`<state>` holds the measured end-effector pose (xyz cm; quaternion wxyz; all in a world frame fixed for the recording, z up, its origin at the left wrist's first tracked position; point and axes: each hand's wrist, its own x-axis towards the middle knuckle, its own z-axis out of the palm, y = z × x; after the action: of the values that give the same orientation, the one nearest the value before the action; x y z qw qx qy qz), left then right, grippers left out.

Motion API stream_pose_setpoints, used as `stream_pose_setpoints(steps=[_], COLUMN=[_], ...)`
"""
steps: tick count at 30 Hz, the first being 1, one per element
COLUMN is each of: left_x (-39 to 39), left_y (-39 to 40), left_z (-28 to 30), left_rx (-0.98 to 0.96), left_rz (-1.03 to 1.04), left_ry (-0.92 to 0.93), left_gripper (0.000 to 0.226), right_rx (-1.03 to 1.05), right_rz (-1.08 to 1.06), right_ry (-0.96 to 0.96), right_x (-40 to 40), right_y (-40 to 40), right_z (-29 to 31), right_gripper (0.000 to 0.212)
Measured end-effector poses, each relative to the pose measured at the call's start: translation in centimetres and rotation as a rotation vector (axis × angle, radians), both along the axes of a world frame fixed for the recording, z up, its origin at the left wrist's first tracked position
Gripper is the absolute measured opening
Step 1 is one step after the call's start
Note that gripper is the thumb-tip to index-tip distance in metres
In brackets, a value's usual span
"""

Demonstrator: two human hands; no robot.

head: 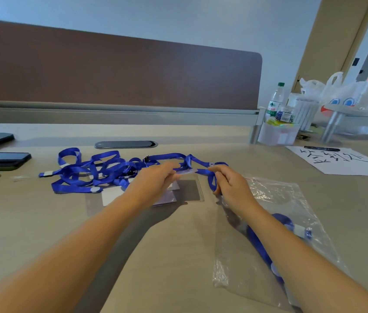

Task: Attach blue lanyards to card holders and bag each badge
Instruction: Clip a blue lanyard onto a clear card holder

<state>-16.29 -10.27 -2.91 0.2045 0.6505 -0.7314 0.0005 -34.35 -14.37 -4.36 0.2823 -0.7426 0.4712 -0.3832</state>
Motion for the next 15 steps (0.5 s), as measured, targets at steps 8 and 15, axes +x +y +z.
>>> stream_pose_setpoints(steps=[8, 15], left_x=[1.5, 2.7], left_y=[0.6, 2.6], left_z=[1.8, 2.9], left_rx=[-0.030, -0.030], left_rz=[0.144, 0.173], left_ry=[0.163, 0.615], left_gripper=[0.035, 0.034], right_rx=[-0.056, -0.112], right_rz=[0.044, 0.041], right_ry=[-0.102, -0.034], right_x=[1.5, 3.8], right_y=[0.8, 2.1], right_z=[2.5, 3.9], right_gripper=[0.013, 0.027])
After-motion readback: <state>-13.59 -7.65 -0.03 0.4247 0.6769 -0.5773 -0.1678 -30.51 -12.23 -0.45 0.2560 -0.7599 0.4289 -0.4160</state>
